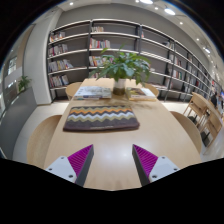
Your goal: Fold towel
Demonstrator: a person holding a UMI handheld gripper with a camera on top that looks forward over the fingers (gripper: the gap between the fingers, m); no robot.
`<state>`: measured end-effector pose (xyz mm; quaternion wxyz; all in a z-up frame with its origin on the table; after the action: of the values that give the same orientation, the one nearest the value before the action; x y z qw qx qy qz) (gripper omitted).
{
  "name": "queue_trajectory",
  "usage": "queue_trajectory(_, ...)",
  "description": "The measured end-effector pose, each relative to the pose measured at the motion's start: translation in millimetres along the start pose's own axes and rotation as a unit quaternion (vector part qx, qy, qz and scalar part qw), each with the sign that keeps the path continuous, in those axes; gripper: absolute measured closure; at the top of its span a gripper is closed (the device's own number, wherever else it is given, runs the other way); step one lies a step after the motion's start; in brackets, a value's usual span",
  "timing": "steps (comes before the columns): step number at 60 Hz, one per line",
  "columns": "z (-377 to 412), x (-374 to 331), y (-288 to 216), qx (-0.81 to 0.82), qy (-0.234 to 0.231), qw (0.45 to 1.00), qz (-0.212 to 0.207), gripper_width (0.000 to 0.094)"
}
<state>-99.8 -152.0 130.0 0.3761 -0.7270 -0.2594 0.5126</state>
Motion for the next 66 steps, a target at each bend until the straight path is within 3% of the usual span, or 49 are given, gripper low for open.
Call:
queue_trajectory(13,145,60,-21,-0.030,-0.076,0.996,0.021,0.0156)
queue_trajectory(27,240,132,-66,-0.039,-0.101,0.994,0.029,0.0159)
queue_trajectory(34,258,158,-71,-0.051,-0.091,0.994,0.044,0.0187)
queue_trajectory(38,258,165,-68,-0.072,-0.070,0.994,0.041,0.0247)
queue_trajectory(44,254,169,-69,-0.076,-0.049,0.996,0.026,0.0413)
queue_trajectory(48,244,174,-68,-0.078,-0.021,0.997,0.016,0.0707)
queue_trajectory(51,241,177,-68,-0.094,-0.012,0.996,0.007,0.0826)
queue_trajectory(61,236,170,-76,-0.123,-0.054,0.990,0.037,0.0885)
queue_trajectory(66,203,157,-110,-0.097,-0.067,0.993,0.016,0.0884)
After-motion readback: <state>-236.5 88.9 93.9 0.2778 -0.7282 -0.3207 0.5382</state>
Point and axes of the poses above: the point between the fingertips, and its own axes, seen from behind it with the camera up: z to the left, y down, x forward, the way the camera looks, the point moved 7 cm from there along -x, backward, against the way the camera looks, and after that the axes turned 15 degrees about y, right-handed, at the moved point
